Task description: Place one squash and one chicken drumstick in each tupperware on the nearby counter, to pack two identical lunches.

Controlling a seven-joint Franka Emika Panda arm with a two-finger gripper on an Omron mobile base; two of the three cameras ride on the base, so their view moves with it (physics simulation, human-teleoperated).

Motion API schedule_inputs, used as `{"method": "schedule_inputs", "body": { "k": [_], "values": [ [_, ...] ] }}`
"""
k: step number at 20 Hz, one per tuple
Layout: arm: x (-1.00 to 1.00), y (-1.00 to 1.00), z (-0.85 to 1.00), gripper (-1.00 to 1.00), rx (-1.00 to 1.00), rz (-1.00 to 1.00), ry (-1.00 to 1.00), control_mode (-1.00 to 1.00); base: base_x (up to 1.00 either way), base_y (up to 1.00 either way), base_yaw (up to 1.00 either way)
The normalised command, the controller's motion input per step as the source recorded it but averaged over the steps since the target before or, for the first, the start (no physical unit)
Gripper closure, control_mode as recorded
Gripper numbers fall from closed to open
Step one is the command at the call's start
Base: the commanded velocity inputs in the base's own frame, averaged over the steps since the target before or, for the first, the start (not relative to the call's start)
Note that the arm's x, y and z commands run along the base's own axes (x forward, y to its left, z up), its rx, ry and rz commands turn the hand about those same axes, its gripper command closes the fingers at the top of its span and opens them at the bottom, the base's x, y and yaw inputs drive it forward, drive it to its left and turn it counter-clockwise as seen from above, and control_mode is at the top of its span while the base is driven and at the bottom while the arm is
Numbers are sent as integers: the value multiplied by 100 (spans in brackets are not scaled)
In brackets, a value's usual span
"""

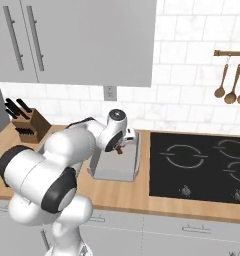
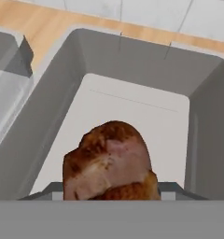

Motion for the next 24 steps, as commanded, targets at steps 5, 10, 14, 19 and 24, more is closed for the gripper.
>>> {"method": "schedule_inputs", "body": {
  "k": [5,10,14,19,24],
  "values": [
    [8,5,-57,100,-2,0,-6,-100,0,0,0],
    [32,11,-26,-100,0,0,0,-100,0,0,0],
    [27,1,0,-100,0,0,0,-100,0,0,0],
    [0,0,22,-100,0,0,0,-100,0,0,0],
    [-15,0,82,-100,0,0,0,-100,0,0,0]
  ]
}}
